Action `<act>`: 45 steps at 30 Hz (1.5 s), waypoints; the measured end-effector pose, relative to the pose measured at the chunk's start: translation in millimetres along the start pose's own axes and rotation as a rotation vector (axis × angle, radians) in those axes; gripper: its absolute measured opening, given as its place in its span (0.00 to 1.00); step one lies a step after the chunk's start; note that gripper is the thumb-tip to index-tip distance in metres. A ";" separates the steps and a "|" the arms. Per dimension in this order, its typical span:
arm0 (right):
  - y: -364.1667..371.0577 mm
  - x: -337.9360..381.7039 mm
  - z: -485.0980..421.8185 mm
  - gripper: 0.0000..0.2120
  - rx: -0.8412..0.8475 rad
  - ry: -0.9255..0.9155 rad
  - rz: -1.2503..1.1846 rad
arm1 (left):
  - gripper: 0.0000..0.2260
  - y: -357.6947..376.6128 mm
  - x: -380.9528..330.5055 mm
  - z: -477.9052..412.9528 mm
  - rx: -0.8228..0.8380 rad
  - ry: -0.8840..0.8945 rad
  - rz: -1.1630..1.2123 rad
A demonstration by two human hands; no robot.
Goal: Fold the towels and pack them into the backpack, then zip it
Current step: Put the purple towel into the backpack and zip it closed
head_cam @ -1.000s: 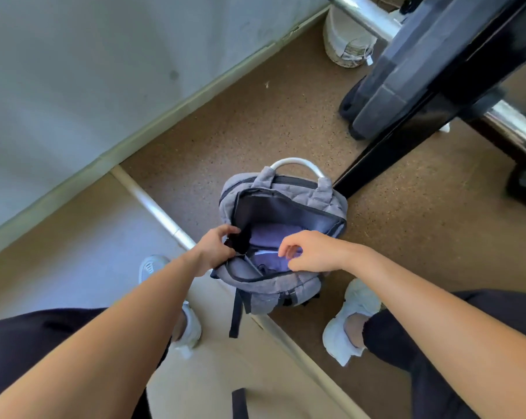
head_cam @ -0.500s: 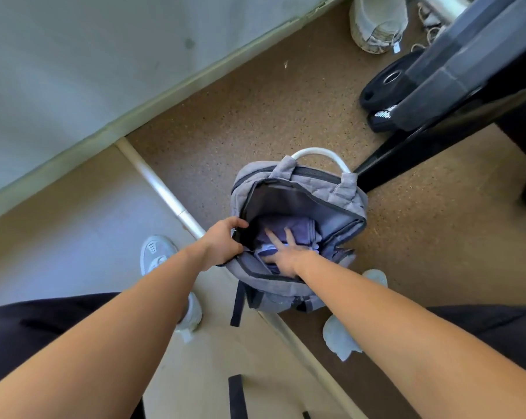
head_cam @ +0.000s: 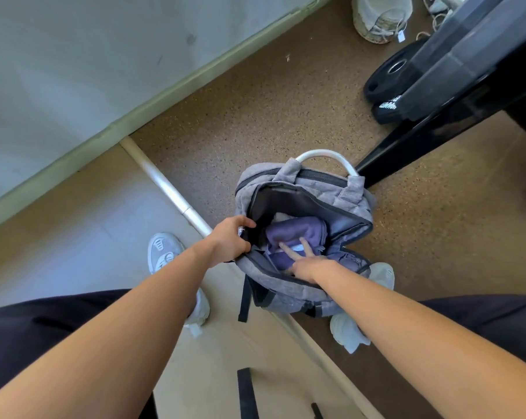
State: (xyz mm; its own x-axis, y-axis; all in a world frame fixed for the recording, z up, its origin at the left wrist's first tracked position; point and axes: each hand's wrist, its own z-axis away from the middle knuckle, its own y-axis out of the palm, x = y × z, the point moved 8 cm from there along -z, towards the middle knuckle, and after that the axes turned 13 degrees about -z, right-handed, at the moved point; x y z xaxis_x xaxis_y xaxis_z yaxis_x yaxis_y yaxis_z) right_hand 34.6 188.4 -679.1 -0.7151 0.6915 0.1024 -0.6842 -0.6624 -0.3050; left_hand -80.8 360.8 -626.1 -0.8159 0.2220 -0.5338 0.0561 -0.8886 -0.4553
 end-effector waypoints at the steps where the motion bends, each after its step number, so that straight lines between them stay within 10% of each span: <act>1: -5.1 0.8 1.6 0.30 -0.017 -0.023 -0.020 | 0.22 -0.6 0.3 0.6 -0.001 -0.001 -0.001; 6: -42.8 19.2 28.2 0.19 -0.269 -0.230 0.080 | 0.19 -2.7 4.0 2.0 -0.029 0.009 0.016; 12: -43.8 24.3 4.2 0.52 -0.302 -0.167 0.134 | 0.17 2.3 14.2 5.9 0.005 0.007 -0.022; 18: -40.3 14.6 -19.4 0.59 -0.346 -0.133 0.074 | 0.17 5.6 15.5 3.8 0.019 0.015 -0.007; 23: -59.0 15.9 3.9 0.49 -0.292 -0.264 -0.217 | 0.14 2.4 17.2 -1.2 -0.015 -0.032 0.132; 27: -89.2 26.3 71.0 0.20 -0.259 -0.424 -0.456 | 0.12 2.1 22.4 -3.9 -0.043 -0.103 0.303; 31: -79.4 44.5 147.8 0.19 0.013 -0.436 -0.329 | 0.11 2.5 16.5 -2.1 -0.001 -0.136 0.448; 35: -73.9 50.5 163.0 0.09 -0.183 -0.518 -0.050 | 0.07 5.0 17.4 -0.9 0.018 -0.223 0.615; 45: -114.4 -7.2 154.4 0.14 -0.543 -0.510 -0.381 | 0.10 11.7 14.7 -26.0 0.011 -0.295 0.684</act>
State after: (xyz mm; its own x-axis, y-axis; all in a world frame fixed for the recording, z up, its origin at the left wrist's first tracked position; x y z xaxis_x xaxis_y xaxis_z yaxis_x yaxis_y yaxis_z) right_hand 95.9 214.7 -498.8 -0.5147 0.5385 0.6671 -0.8219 -0.0884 -0.5628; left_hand -77.2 364.1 -657.8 -0.7214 -0.4980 -0.4812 0.6026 -0.7938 -0.0819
